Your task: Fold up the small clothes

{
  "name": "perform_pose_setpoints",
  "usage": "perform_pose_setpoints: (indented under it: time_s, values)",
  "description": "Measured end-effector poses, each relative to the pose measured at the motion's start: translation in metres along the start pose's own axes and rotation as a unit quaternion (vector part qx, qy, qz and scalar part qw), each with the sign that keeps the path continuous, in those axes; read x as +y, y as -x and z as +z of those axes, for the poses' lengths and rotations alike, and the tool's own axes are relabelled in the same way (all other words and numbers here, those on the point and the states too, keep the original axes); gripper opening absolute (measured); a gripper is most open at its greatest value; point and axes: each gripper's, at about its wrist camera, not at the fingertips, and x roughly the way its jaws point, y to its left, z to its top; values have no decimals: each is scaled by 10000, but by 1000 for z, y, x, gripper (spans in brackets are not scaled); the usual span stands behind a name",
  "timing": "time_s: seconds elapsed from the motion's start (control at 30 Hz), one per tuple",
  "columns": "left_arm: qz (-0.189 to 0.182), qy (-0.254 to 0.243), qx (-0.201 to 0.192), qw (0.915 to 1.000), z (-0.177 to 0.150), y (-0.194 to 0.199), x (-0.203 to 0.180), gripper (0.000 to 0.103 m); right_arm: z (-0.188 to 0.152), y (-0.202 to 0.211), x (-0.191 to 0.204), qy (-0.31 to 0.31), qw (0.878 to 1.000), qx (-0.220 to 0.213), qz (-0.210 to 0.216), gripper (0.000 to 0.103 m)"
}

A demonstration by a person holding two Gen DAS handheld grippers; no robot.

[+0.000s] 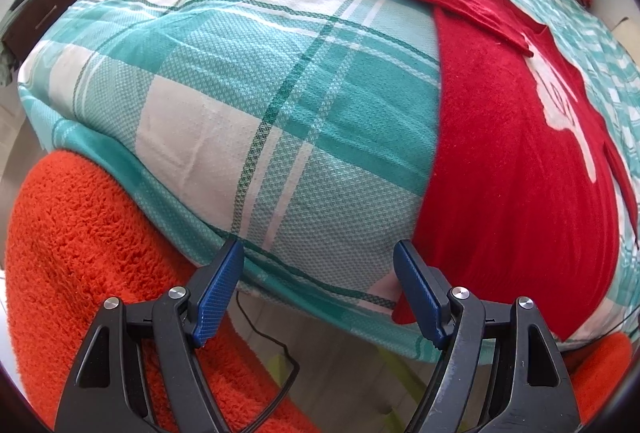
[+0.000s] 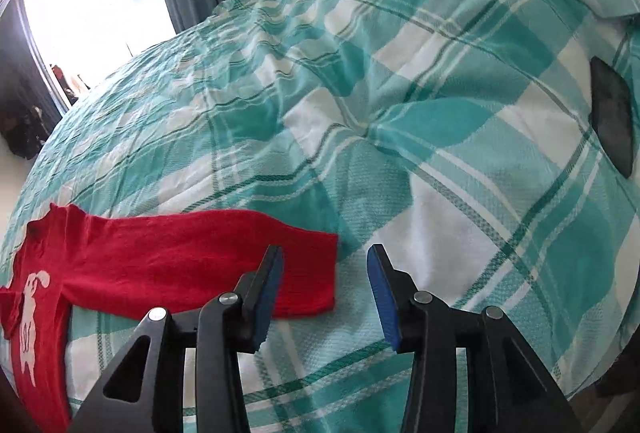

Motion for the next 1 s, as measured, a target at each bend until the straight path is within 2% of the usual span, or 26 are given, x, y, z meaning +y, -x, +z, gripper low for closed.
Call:
perform_pose_setpoints:
  time_s: [0.1,0.17,0.2,0.27,0.33,0.4,0.43,0.47,0.5,0.57,0.7,0.87,1.0]
  values:
    - [47,-31,-10,10000,0,0,-2,79,0,-2,50,804,9954,-33,529,44]
    - [79,-20,-13,10000,-1,1,-3,79,-8,-19,73,1136,9917,116,596,54]
    - [102,-9,-12,9999,-1,1,-3,79,-13,-33,78,1210,9908,268,537,58]
    - [130,31,0,9999,-2,1,-3,79,-19,-54,76,1173,9915,508,250,57]
    - [152,90,35,9998,-2,0,-4,79,-15,-52,64,855,9958,152,282,61]
    - [244,81,90,9996,-2,-3,-9,79,-10,-52,50,454,9988,-151,47,95]
    - [329,26,113,9994,-1,-5,-13,79,-8,-61,41,268,9993,-123,-249,103]
    - [430,-56,134,9990,-1,-7,-18,79,-11,-76,32,136,9979,96,-624,103]
    - [529,-155,157,9984,-2,-9,-24,79,-17,-94,21,8,9965,456,-704,103]
    - [687,-362,223,9967,-5,-11,-34,79,-20,-92,12,-150,9987,237,-419,103]
    - [854,-489,289,9947,-8,-10,-42,79,-21,-87,18,-1,9980,205,-602,103]
    - [907,26,217,9956,-2,1,-28,79,-22,-85,16,-35,9981,216,-569,103]
    - [1070,365,306,9931,2,-2,-22,79,-21,-86,15,-30,9981,220,-570,103]
